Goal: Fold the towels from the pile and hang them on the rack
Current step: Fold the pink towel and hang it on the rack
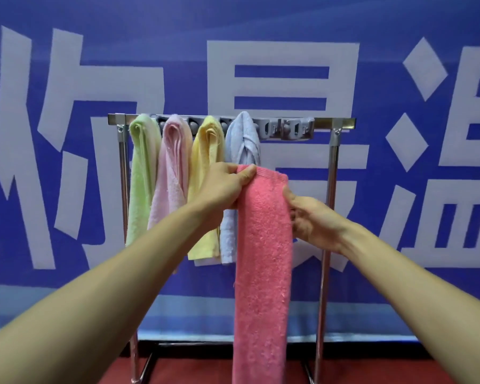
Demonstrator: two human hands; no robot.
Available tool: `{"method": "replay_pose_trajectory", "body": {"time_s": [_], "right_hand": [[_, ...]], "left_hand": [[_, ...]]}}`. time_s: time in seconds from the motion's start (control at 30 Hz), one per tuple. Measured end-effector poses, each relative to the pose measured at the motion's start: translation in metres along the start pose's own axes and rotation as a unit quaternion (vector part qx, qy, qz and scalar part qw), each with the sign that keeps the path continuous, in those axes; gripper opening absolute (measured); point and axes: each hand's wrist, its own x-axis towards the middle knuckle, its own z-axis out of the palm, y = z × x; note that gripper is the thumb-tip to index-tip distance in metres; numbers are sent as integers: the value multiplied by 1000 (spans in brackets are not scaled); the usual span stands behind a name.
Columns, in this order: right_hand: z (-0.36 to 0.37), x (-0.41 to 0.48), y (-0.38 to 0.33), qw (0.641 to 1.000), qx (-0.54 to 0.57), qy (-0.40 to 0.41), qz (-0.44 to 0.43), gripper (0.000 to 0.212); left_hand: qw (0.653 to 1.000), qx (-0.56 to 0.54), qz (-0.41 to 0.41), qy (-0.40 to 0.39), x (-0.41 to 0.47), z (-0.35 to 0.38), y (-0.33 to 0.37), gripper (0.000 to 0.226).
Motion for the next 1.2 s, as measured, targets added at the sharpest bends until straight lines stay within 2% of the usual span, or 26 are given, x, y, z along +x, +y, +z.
{"method": "replay_pose_trajectory", "body": {"time_s": [0.07, 0.17, 0.27, 0.33, 0.4, 0.5, 0.67, 0.73, 0.8, 0.9, 1.0, 1.03, 1.1, 1.2], "right_hand": [[6, -10, 18, 1000, 0, -21, 0, 48], [19, -15, 51, 999, 8, -50, 17, 36], [38, -15, 94, 996, -20, -69, 49, 37], [53, -14, 122, 996, -6, -67, 63, 30], [63, -15, 150, 996, 6, -58, 67, 21], [69, -20, 190, 995, 24, -28, 88, 17], [73, -31, 246, 989, 84, 43, 112, 26], [74, -31, 259, 989, 65, 55, 118, 26], [73, -30, 266, 991, 28, 54, 120, 25], [69, -31, 265, 992, 7, 48, 115, 24], [73, -32, 268, 991, -32, -13, 127, 5], [76, -32, 271, 988, -60, -39, 136, 8], [83, -31, 274, 981, -107, -71, 144, 11], [92, -31, 271, 986, -95, -34, 130, 12]], "left_hand": [[999, -28, -25, 7, -10, -3, -10, 23], [992, -82, -83, 47, -21, -13, -31, 16], [973, -140, -149, 106, -31, -24, -58, 12], [965, -163, -161, 128, -39, -28, -81, 15], [969, -151, -150, 122, -49, -27, -107, 25], [976, -125, -145, 108, -64, -23, -140, 25], [964, -159, -171, 131, -84, -27, -192, 23], [942, -207, -211, 160, -90, -23, -213, 21], [905, -272, -266, 191, -92, -19, -229, 16], [851, -368, -318, 197, -97, -24, -242, 14], [802, -439, -353, 199, -107, -33, -252, 26], [786, -461, -356, 207, -109, -36, -252, 29], [773, -480, -343, 233, -109, -41, -249, 34], [763, -491, -334, 256, -111, -47, -250, 29]]}}
